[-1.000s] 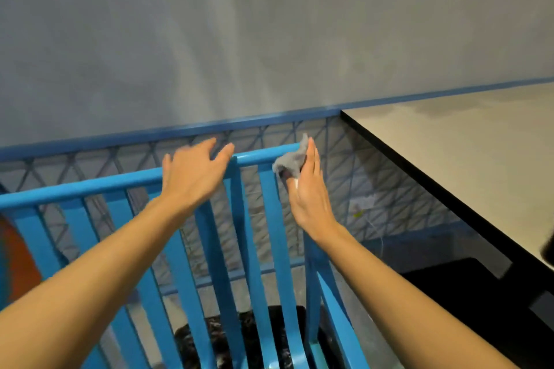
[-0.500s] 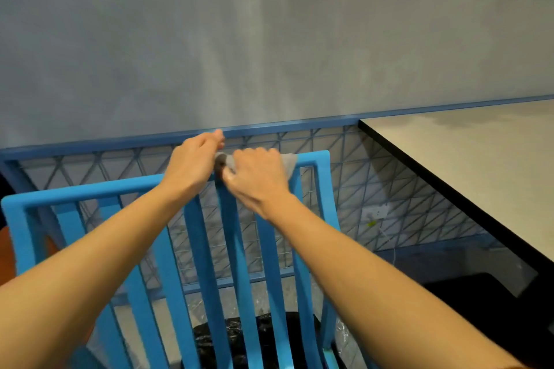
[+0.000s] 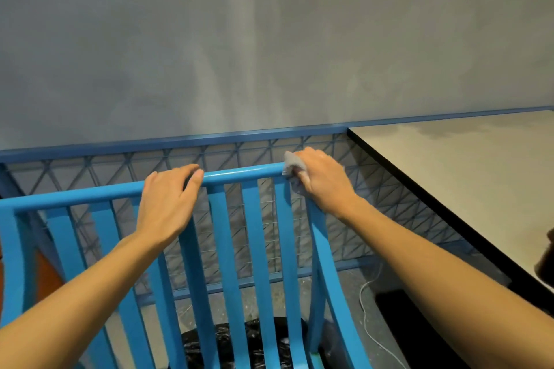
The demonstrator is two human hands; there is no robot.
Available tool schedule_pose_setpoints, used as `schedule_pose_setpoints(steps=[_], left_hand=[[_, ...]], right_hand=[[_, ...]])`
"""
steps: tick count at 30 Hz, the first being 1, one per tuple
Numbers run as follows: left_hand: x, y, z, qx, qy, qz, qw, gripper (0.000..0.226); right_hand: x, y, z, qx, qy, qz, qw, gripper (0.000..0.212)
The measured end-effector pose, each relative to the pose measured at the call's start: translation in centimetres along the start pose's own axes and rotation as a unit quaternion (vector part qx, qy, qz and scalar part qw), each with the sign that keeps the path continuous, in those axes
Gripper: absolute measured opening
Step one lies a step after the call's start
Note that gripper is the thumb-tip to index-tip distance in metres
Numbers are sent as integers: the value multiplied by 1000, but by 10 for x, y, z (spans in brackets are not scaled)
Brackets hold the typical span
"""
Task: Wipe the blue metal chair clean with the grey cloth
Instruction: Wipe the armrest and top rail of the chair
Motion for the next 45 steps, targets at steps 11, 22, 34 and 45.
schedule_pose_setpoints(steps=[11,22,34,45], left_hand=[[12,1,-8,18,-51,-27,998,55],[10,3,-11,16,-82,-33,996,62],[14,2,-17,27,-109,-60,992,69],[14,5,-15,39,-105,-55,992,64]], right_hand=[[23,72,-20,-25,-242,-240,940,74],[40,185,-36,119,-268,-264,919,78],[33,146,-42,97,-40,-130,986,79],[24,62,-19,52,-70,-146,985,48]])
Point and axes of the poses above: each hand's wrist, its own y-axis away from the middle knuckle, its own z-axis out of the back of the hand, x = y × z, the point moved 5 cm from there along -y, towards the middle knuckle, and after that the axes turned 1 degree about z, right-handed, at the moved point
